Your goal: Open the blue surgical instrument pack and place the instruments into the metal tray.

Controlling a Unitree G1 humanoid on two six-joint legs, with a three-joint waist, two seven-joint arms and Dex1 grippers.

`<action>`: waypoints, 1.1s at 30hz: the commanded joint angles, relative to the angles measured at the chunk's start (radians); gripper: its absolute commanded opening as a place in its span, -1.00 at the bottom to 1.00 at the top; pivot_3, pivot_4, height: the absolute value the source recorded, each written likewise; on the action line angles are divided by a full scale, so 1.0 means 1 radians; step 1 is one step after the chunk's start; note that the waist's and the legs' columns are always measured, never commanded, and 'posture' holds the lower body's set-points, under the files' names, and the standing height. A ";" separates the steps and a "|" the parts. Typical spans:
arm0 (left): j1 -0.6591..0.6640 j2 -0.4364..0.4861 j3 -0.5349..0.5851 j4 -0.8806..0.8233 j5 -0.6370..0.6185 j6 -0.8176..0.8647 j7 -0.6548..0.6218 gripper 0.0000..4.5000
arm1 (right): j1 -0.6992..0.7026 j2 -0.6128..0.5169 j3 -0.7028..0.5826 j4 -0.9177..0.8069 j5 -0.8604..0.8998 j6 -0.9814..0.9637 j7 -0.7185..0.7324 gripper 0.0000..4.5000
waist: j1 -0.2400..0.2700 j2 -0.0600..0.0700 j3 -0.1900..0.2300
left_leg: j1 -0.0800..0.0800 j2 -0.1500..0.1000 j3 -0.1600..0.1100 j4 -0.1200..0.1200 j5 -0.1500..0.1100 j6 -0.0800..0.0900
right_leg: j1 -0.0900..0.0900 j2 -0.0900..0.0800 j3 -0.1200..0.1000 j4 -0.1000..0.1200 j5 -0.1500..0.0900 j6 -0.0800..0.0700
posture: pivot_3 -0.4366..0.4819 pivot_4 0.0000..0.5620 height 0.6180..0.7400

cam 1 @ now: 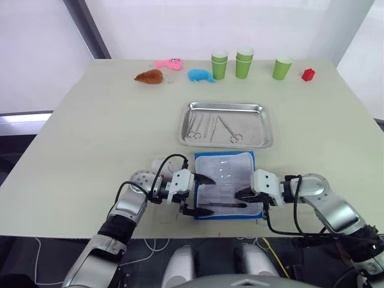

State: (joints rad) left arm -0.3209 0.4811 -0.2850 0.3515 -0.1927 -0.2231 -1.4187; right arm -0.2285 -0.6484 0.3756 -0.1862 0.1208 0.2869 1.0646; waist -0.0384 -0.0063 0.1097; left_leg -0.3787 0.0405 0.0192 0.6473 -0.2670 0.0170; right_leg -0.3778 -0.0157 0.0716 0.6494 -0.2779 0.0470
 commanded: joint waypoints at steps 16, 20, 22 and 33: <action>0.077 0.013 -0.083 0.067 0.068 0.040 -0.023 1.00 | -0.061 -0.059 0.004 -0.150 -0.032 0.117 0.027 -0.97 | 0.000 0.001 0.001 | -0.001 0.000 0.000 0.000 0.000 0.000 | 0.000 0.000 0.000 0.000 0.000 0.000 | -0.05 -0.47 0.99; 0.075 0.010 -0.085 0.071 0.070 0.038 -0.023 1.00 | -0.090 -0.079 0.014 -0.203 -0.045 0.161 0.034 -0.97 | 0.000 0.002 0.002 | -0.001 0.000 0.000 0.000 0.000 0.000 | -0.001 0.000 0.000 0.000 0.000 0.000 | -0.05 -0.47 0.99; 0.074 0.009 -0.085 0.072 0.070 0.038 -0.023 1.00 | -0.099 -0.089 0.018 -0.218 -0.051 0.176 0.035 -0.97 | 0.001 0.002 0.002 | -0.001 0.000 0.000 0.000 0.000 0.000 | -0.001 0.000 0.000 0.000 0.000 0.000 | -0.05 -0.47 0.99; 0.077 0.005 -0.087 0.070 0.070 0.037 -0.021 1.00 | -0.098 -0.147 -0.011 -0.269 -0.033 0.210 0.050 -0.97 | 0.001 0.002 0.002 | -0.001 0.000 0.000 0.000 0.000 0.000 | -0.001 -0.001 0.000 0.000 0.000 0.000 | -0.05 -0.47 0.99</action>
State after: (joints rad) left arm -0.3176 0.4794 -0.2851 0.3419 -0.1929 -0.2236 -1.4172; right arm -0.3204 -0.7849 0.4033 -0.4127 0.0757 0.5009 1.1089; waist -0.0377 -0.0045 0.1118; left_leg -0.3797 0.0404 0.0189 0.6474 -0.2672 0.0172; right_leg -0.3785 -0.0164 0.0712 0.6493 -0.2781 0.0470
